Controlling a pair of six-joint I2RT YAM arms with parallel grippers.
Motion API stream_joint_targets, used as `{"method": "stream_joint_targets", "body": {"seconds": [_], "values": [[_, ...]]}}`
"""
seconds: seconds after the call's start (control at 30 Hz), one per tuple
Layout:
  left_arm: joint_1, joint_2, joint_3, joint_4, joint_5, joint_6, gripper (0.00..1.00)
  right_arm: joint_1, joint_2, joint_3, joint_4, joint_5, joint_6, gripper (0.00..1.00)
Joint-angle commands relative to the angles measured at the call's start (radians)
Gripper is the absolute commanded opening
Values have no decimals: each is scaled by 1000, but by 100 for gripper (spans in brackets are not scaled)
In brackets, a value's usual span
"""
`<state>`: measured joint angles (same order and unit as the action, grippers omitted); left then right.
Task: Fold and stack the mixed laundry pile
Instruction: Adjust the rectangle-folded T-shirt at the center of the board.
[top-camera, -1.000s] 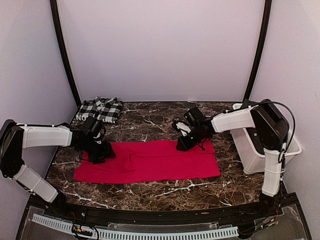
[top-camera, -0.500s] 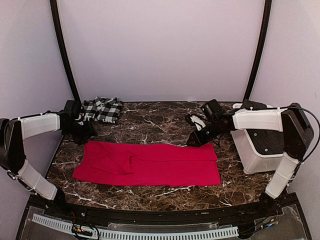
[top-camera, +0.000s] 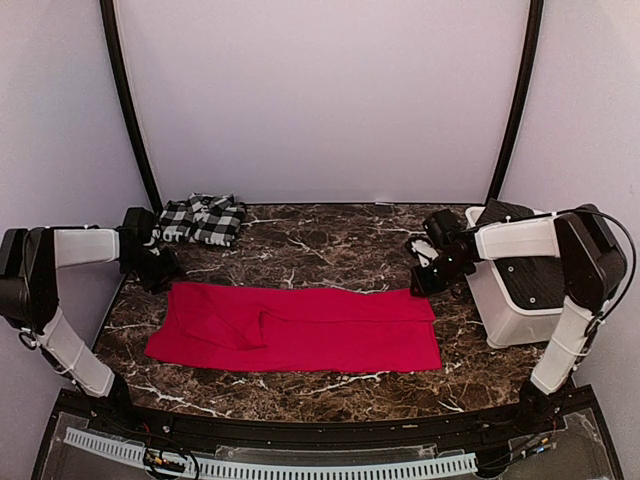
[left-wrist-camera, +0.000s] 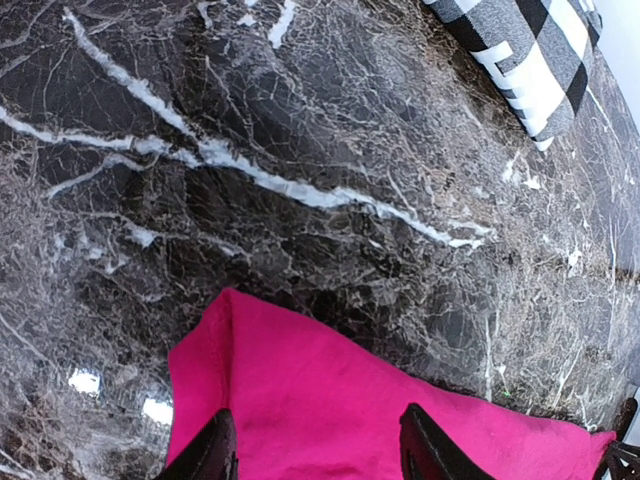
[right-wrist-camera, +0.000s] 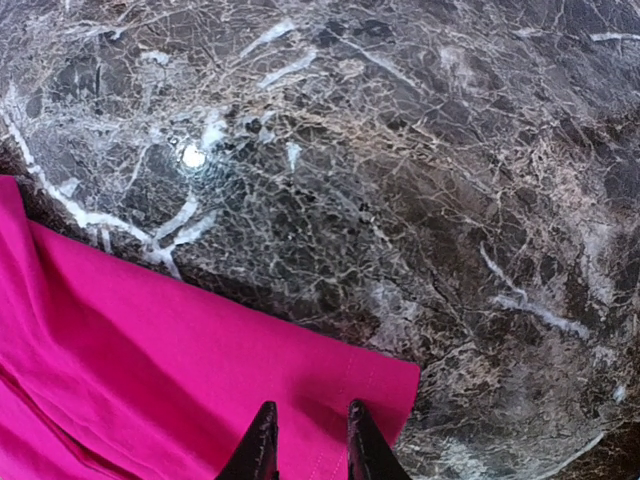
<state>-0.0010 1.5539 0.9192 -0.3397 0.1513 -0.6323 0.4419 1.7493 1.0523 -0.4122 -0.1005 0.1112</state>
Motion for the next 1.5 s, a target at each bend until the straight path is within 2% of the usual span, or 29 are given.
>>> {"method": "stream_joint_targets", "body": {"seconds": [0.0, 0.17, 0.4, 0.67, 0.9, 0.97, 1.13, 1.47], "values": [[25, 32, 8, 20, 22, 2, 53, -7, 46, 15, 16, 40, 4, 20], [25, 66, 32, 24, 25, -5, 48, -6, 96, 42, -6, 47, -8, 16], [25, 93, 28, 32, 27, -13, 44, -7, 118, 51, -19, 70, -19, 14], [25, 133, 14, 63, 3, -29, 29, -6, 126, 59, -45, 97, -24, 13], [31, 111, 15, 40, -37, -36, 31, -6, 125, 60, -49, 97, -24, 12], [36, 116, 17, 44, -42, -36, 28, -6, 126, 61, -50, 97, -24, 12], [52, 107, 15, 38, -48, -34, 2, -6, 131, 65, -59, 127, -25, 11], [84, 41, 14, -23, -156, -15, 0, 6, 140, 72, -80, 165, -28, 8]]}}
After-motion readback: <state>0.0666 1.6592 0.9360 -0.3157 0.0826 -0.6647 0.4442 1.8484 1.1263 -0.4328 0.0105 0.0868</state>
